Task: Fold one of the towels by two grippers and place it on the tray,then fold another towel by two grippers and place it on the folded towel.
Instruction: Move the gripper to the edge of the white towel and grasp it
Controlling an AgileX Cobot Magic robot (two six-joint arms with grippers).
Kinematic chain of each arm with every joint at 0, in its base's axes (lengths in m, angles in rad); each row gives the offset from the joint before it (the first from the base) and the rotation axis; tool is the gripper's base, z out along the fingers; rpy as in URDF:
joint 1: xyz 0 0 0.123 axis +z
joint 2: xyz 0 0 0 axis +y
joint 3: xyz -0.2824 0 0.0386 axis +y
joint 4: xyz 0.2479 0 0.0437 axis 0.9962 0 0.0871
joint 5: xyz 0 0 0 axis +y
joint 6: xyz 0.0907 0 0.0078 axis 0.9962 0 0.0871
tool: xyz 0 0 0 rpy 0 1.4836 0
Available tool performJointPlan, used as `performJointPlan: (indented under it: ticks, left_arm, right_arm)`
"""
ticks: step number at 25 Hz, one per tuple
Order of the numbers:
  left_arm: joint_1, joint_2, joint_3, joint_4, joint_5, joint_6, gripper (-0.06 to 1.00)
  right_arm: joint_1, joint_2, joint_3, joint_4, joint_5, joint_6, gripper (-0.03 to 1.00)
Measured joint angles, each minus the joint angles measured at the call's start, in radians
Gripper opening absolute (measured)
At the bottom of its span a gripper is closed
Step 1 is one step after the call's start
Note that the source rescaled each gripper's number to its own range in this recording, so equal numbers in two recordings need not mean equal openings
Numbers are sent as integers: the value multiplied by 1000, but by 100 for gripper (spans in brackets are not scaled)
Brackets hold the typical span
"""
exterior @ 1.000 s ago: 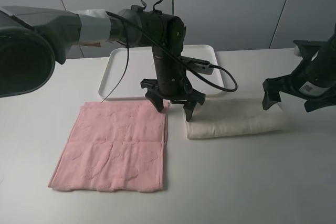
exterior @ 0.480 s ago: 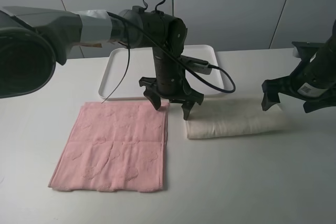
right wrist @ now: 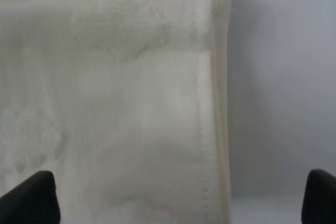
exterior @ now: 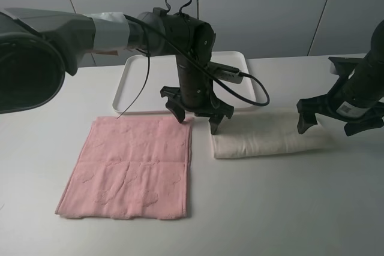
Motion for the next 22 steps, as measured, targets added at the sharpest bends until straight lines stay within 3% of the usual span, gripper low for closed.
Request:
performJointPlan:
  ticks: [22]
  left_arm:
    - [-18, 14, -10, 34, 13, 14, 100]
  right_arm:
    - [0, 44, -23, -2, -30, 2, 100]
